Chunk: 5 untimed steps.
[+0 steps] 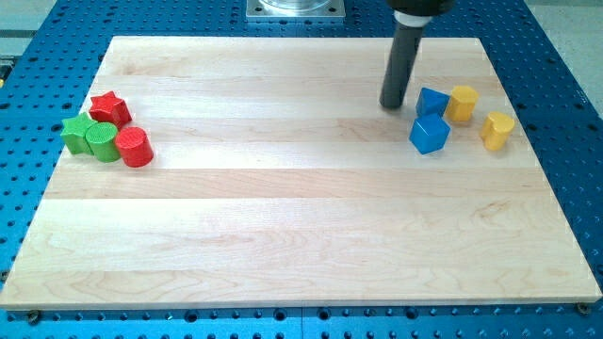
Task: Separate the yellow hexagon from the blue triangle
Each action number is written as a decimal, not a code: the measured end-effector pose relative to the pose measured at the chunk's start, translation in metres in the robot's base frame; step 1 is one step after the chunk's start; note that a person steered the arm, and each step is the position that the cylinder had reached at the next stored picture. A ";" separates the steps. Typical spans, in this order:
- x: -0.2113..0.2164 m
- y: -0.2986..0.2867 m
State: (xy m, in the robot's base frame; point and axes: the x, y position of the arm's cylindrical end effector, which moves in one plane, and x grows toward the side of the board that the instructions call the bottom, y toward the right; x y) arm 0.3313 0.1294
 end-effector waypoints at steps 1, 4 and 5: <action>0.019 0.035; -0.025 0.051; -0.012 0.087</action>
State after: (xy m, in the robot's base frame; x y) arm 0.3198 0.2168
